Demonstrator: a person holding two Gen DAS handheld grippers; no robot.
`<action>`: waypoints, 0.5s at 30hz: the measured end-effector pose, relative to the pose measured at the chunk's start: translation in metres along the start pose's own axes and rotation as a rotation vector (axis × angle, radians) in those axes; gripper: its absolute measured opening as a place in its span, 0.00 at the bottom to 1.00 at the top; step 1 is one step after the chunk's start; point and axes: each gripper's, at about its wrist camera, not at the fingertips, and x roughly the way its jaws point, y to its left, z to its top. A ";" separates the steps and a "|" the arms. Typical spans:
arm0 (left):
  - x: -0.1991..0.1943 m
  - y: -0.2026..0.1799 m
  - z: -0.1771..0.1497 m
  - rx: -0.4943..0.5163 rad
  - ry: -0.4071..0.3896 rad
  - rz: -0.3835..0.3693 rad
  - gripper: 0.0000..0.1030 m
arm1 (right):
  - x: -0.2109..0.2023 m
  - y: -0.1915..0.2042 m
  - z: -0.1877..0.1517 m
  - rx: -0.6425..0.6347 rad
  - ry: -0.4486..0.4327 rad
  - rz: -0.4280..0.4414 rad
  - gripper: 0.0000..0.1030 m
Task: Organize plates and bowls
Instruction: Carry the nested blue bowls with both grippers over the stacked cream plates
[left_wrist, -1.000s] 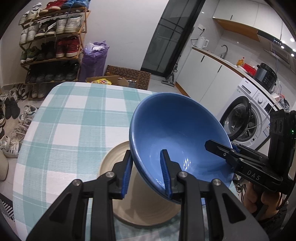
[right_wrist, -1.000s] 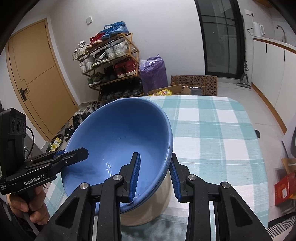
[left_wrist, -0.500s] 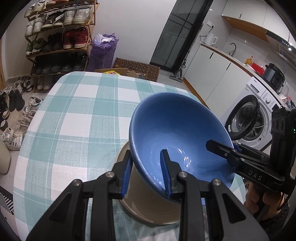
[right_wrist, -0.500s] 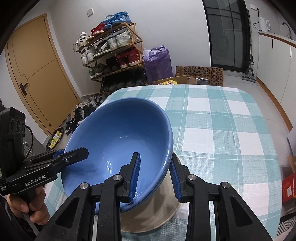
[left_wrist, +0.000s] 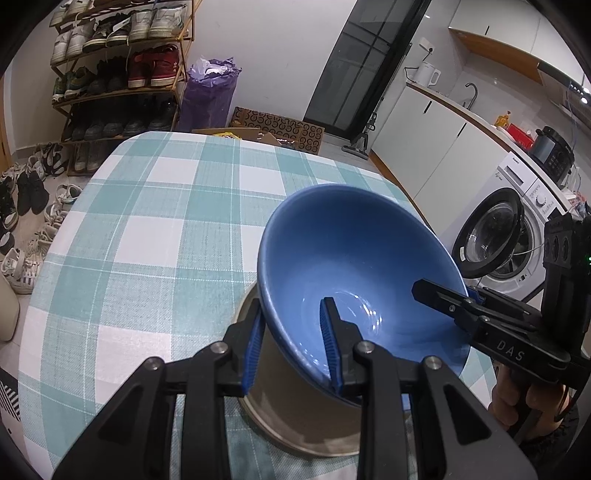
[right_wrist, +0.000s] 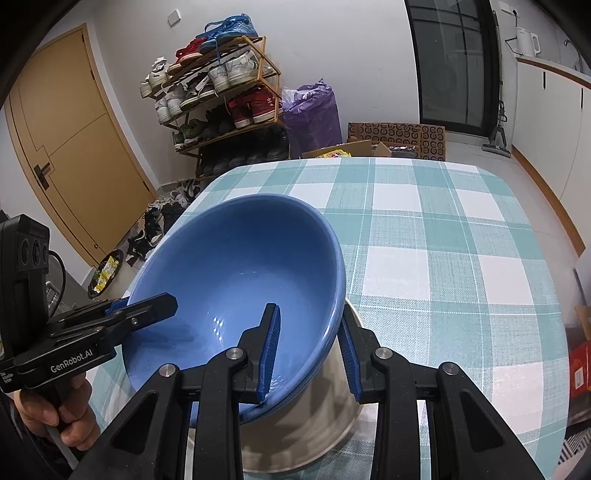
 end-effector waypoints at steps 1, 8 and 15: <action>0.001 0.000 0.001 0.001 -0.001 0.000 0.28 | 0.001 -0.001 0.000 0.001 0.000 -0.001 0.32; 0.004 0.001 0.004 0.000 -0.001 0.001 0.28 | 0.004 -0.003 0.002 0.007 0.001 -0.001 0.32; 0.005 0.000 0.006 0.001 -0.003 0.005 0.28 | 0.005 -0.003 0.004 0.007 0.002 -0.003 0.32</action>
